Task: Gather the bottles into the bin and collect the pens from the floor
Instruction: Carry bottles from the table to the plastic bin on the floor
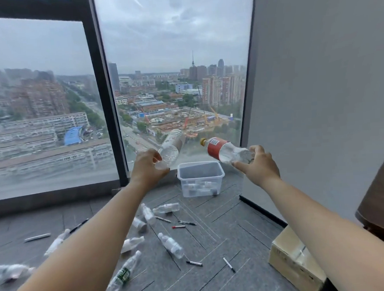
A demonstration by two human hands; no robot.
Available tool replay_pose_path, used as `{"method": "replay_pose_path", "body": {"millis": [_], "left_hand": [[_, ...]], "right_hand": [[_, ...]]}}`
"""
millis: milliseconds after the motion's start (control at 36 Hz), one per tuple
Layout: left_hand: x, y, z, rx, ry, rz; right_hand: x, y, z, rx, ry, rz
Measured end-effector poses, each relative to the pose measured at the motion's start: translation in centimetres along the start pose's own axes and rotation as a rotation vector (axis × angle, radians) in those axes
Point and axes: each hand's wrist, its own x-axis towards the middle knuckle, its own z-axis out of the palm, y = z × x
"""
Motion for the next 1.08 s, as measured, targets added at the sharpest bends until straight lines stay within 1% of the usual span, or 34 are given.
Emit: {"method": "replay_pose_path", "body": {"millis": [222,417,528,639,861,944,1083], "left_hand": [[3.9,-2.4,6.8,-0.004,-0.066,-0.041],[7.4,-2.9,11.6,-0.002,-0.110,-0.047],[9.5,-4.1,13.4,-0.006,-0.125,-0.044],[11.3,-6.6,15.1,-0.008,-0.141,-0.069],[15.4,-13.6,18.6,-0.023,-0.156,-0.225],[17.3,-15.7,20.3,-0.019,-0.167,-0.264],[20.9,-18.2,23.1,-0.009,-0.184,-0.295]], "right_hand": [[5.3,2.1,5.6,0.042,-0.038,0.032],[9.6,4.0,8.9,0.083,-0.056,0.051],[11.7,4.9,10.3,0.075,-0.025,0.054],[14.0,5.7,12.6,0.011,0.018,0.046],[19.8,6.9,20.1,-0.070,-0.112,0.121],[22.0,7.7,22.9,-0.085,-0.156,0.146],[27.4,8.4,27.0,-0.101,-0.178,0.172]]}}
